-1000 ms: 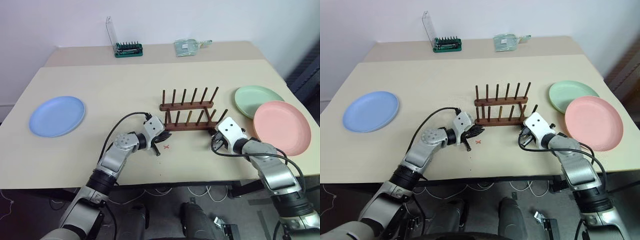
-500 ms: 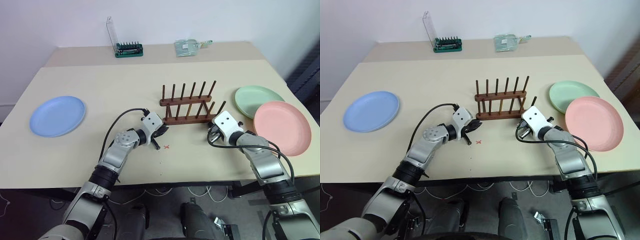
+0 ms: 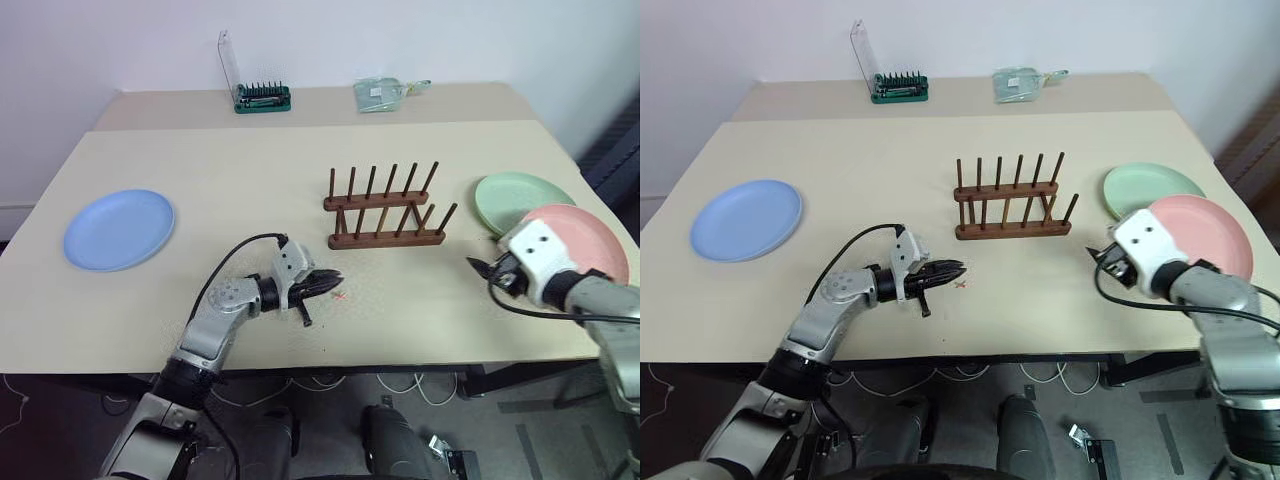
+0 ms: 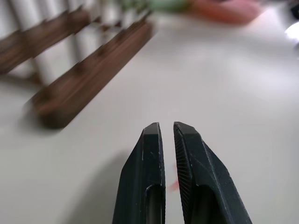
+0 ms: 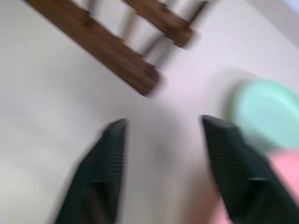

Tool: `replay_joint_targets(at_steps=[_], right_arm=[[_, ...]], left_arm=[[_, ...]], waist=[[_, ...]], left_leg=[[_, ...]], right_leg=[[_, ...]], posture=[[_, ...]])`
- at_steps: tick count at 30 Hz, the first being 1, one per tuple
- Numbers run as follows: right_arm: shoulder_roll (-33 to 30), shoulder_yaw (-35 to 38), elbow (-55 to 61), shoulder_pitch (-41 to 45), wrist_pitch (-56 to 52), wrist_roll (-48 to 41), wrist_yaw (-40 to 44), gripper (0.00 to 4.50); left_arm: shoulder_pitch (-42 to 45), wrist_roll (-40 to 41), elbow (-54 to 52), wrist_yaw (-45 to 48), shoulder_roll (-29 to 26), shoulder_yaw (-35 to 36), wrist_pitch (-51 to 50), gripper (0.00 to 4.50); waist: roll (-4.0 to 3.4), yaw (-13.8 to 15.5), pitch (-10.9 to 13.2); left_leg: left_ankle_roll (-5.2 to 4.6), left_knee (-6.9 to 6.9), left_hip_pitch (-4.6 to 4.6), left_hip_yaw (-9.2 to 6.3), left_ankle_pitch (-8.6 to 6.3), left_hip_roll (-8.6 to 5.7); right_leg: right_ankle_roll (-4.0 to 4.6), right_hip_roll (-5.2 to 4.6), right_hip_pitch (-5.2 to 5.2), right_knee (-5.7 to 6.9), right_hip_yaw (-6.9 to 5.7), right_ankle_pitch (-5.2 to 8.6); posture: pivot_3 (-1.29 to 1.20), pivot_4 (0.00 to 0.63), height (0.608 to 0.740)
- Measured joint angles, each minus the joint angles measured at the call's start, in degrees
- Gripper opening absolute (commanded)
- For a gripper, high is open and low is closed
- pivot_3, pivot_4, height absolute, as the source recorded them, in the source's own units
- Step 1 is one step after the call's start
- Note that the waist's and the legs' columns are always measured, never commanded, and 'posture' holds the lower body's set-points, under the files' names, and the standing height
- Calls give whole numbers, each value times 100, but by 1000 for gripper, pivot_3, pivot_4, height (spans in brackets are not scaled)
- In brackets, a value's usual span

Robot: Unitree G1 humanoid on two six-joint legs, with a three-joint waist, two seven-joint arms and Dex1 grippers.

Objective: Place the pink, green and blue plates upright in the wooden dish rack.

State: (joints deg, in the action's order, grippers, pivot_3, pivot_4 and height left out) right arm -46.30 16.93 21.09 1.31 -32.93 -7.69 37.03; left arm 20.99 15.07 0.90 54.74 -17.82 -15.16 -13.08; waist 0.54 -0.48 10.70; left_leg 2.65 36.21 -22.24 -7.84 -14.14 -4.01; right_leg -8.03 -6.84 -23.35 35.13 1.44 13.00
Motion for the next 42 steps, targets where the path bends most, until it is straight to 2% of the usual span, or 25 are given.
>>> replay_joint_targets(at_steps=[9, 12, 16, 24, 29, 32, 37, 42], right_arm=[[84, 145, -53, -518, -628, 218, -581, 2742], [164, 121, -303, -558, -678, 386, -830, 1936], [239, 120, -336, -611, -689, 407, -865, 51], [90, 159, 171, -742, -1010, 424, -823, 51], [-759, 380, 565, -598, -1151, 475, -523, 51], [-1006, 718, 769, 24, -920, 331, -316, 51], [-448, 838, 1257, 1961, -1110, -1544, 222, 51], [116, 838, 649, 2943, -1670, -3167, 557, 51]], left_arm=[[11, 191, -153, 359, 116, -202, -186, 408], [12, 191, -150, 371, 122, -201, -204, 408], [34, 189, -111, 376, 202, -202, -231, 408], [193, 184, 39, 408, 277, -206, -226, 408], [242, 145, 259, 483, 284, -208, -112, 408], [292, 128, 312, 499, 319, -212, -83, 408], [370, 110, 375, 493, 440, -226, 12, 408], [366, 59, 407, 469, 411, -198, 57, 408]], waist=[[-1, -3, 0], [0, 1, 0], [-1, -8, 0], [-1, -5, 0], [-17, -11, 3], [-15, -19, 5], [-4, -17, 10], [5, 53, 11]], left_leg=[[0, 0, -1, 2, 0, 1], [-1, 0, -2, 3, 0, 0], [0, 0, -1, 2, 0, 0], [-1, 1, -2, 2, 0, 0], [-1, 0, -4, 5, 0, 0], [-2, -2, -3, 5, -1, 2], [-1, 0, -6, 0, -1, 4], [-6, 4, -13, -4, -3, -2]], right_leg=[[0, 0, -1, 0, 1, 1], [0, 0, -1, -1, 1, 1], [0, 0, -2, 0, 1, 1], [-2, 0, -1, -1, 1, 2], [-2, -1, -4, -1, 1, 2], [-3, 0, -4, -2, 0, 3], [-3, 2, -2, -6, -3, 2], [-2, -2, -1, -15, -5, 1]], posture=[[0, 150, 740], [0, 150, 740], [0, 150, 740], [0, 150, 740], [0, 150, 740], [0, 150, 740], [0, 150, 740], [0, 150, 740]])
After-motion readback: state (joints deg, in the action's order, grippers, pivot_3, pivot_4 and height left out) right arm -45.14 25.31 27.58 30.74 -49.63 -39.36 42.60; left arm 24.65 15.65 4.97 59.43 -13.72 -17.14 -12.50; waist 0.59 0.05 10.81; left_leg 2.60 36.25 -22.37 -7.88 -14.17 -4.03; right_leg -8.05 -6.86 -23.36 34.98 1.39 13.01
